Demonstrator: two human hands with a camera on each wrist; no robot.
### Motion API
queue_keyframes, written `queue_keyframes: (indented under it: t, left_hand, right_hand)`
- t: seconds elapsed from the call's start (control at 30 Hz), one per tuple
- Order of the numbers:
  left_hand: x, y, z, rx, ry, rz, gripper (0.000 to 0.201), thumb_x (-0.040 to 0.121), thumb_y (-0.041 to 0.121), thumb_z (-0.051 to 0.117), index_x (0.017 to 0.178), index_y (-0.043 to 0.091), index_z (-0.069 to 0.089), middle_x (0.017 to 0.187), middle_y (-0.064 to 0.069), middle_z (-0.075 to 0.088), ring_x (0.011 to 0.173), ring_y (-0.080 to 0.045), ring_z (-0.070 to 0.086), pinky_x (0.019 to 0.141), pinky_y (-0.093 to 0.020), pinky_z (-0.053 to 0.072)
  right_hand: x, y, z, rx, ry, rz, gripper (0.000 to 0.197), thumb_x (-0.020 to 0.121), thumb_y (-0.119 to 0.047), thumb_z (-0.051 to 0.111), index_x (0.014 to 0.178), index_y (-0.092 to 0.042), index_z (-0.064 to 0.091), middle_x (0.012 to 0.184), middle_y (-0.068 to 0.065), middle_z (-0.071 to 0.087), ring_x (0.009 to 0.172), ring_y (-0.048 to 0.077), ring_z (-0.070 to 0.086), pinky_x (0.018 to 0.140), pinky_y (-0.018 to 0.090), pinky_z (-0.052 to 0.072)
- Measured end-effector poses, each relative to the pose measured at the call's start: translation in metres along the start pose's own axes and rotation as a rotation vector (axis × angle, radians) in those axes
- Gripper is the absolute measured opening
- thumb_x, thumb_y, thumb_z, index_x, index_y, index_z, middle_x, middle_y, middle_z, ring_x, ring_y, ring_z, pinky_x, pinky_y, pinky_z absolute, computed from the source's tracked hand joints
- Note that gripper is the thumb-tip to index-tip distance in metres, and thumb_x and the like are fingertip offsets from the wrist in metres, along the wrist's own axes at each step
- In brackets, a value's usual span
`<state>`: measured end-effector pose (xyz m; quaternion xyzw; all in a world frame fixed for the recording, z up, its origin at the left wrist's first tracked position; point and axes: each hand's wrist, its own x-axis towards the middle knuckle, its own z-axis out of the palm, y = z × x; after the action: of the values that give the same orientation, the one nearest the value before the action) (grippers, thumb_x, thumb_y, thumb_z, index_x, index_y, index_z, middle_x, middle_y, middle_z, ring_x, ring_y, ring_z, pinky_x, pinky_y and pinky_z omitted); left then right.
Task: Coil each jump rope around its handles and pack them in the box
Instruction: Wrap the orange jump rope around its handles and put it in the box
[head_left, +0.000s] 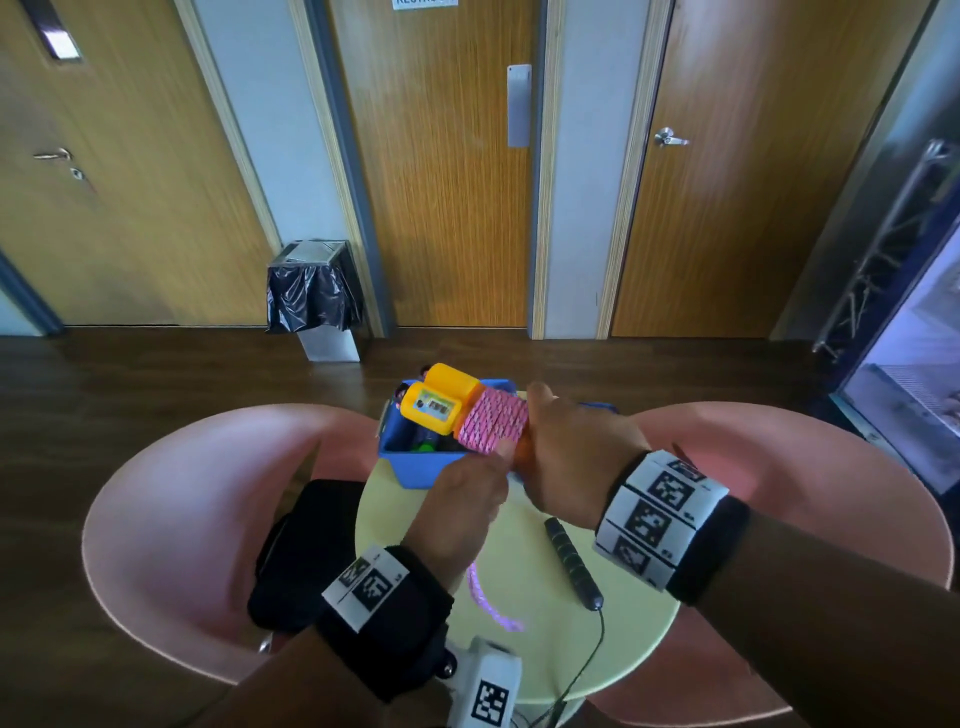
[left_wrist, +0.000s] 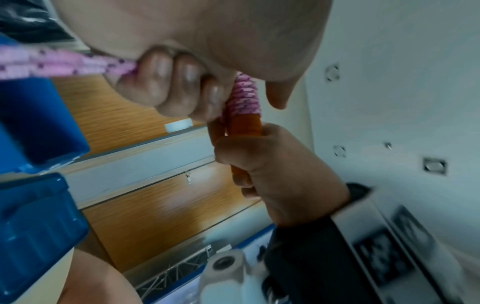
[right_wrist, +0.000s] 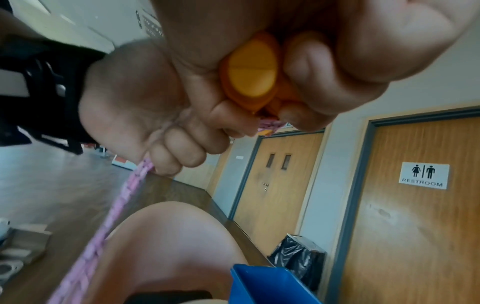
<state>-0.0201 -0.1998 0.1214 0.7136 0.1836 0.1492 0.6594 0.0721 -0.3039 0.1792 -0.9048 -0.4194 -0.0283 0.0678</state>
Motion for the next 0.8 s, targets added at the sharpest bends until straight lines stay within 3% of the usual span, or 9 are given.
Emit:
queue_keyframes:
  t: [0.1,0.13,0.2,0.27,0.33,0.43,0.57,0.67,0.8]
  left_hand:
    - [0.008,0.002,-0.027,0.013,0.056,-0.009,0.032,0.102,0.034,0.048,0.074,0.019,0.057,0.078,-0.002,0.056,0.077,-0.018,0.051,0.079,-0.038,0.045]
    - [0.012,0.002,-0.037,0.013,0.066,-0.009,0.032,0.101,0.035,0.047,0.076,0.019,0.058,0.079,-0.001,0.057,0.078,-0.019,0.052,0.08,-0.04,0.046]
    - [0.016,0.01,-0.057,-0.042,0.072,-0.002,0.036,0.104,0.034,0.044,0.073,0.021,0.056,0.068,0.005,0.054,0.063,-0.016,0.05,0.063,-0.029,0.047]
    - [0.019,0.022,-0.072,-0.175,0.066,-0.026,0.051,0.105,0.036,0.041,0.058,0.023,0.056,0.05,0.011,0.044,0.048,-0.009,0.034,0.047,-0.021,0.026]
    - [0.021,0.029,-0.085,-0.2,0.028,-0.005,0.065,0.105,0.038,0.037,0.045,0.025,0.057,0.042,0.009,0.041,0.045,-0.008,0.025,0.048,-0.026,0.016]
    - [0.024,0.034,-0.105,-0.096,-0.028,0.086,0.069,0.105,0.041,0.032,0.041,0.028,0.053,0.042,0.011,0.04,0.045,-0.009,0.031,0.048,-0.026,0.025]
    - [0.037,0.022,-0.127,0.056,-0.118,0.139,0.07,0.108,0.034,0.029,0.044,0.034,0.058,0.041,0.008,0.042,0.045,-0.009,0.032,0.052,-0.03,0.024]
    - [0.042,0.009,-0.14,0.126,-0.156,0.139,0.047,0.104,0.029,0.045,0.062,0.033,0.066,0.048,0.013,0.049,0.047,-0.001,0.041,0.053,-0.025,0.03]
    - [0.044,-0.005,-0.157,0.47,-0.173,0.297,0.022,0.1,0.025,0.053,0.083,0.024,0.067,0.068,0.015,0.061,0.065,0.001,0.054,0.062,-0.016,0.04]
  right_hand:
    - [0.013,-0.016,0.007,0.258,-0.113,-0.015,0.055,0.073,-0.033,0.073,0.113,-0.017,0.039,0.095,-0.001,0.057,0.081,0.019,0.064,0.067,0.033,0.052]
    - [0.017,-0.021,0.009,0.402,-0.136,0.001,0.054,0.07,-0.035,0.076,0.11,-0.02,0.043,0.093,-0.003,0.058,0.079,0.015,0.063,0.064,0.03,0.05]
    - [0.025,-0.032,0.011,0.766,-0.122,0.105,0.043,0.073,-0.038,0.079,0.105,-0.025,0.052,0.087,-0.005,0.065,0.072,0.01,0.065,0.062,0.027,0.05]
    - [0.032,-0.047,0.012,1.122,-0.13,0.264,0.026,0.087,-0.036,0.072,0.103,-0.021,0.058,0.082,0.002,0.07,0.069,0.014,0.068,0.067,0.032,0.059]
    - [0.037,-0.064,0.013,1.334,-0.185,0.37,0.027,0.096,-0.038,0.061,0.106,-0.013,0.061,0.08,0.011,0.07,0.07,0.021,0.069,0.067,0.034,0.061]
    - [0.045,-0.087,0.016,1.517,-0.133,0.417,0.029,0.099,-0.037,0.055,0.099,-0.01,0.064,0.074,0.014,0.068,0.063,0.025,0.065,0.053,0.028,0.053]
    - [0.058,-0.102,0.021,1.499,0.063,0.458,0.026,0.1,-0.027,0.055,0.088,-0.005,0.062,0.063,0.013,0.063,0.049,0.02,0.055,0.045,0.025,0.044]
    - [0.068,-0.101,0.027,1.415,0.212,0.493,0.028,0.099,-0.026,0.057,0.088,-0.001,0.062,0.064,0.02,0.063,0.047,0.02,0.053,0.044,0.025,0.041]
    - [0.073,-0.082,0.034,1.063,0.322,0.531,0.031,0.096,-0.03,0.058,0.083,-0.003,0.063,0.058,0.009,0.065,0.046,0.019,0.058,0.049,0.033,0.049]
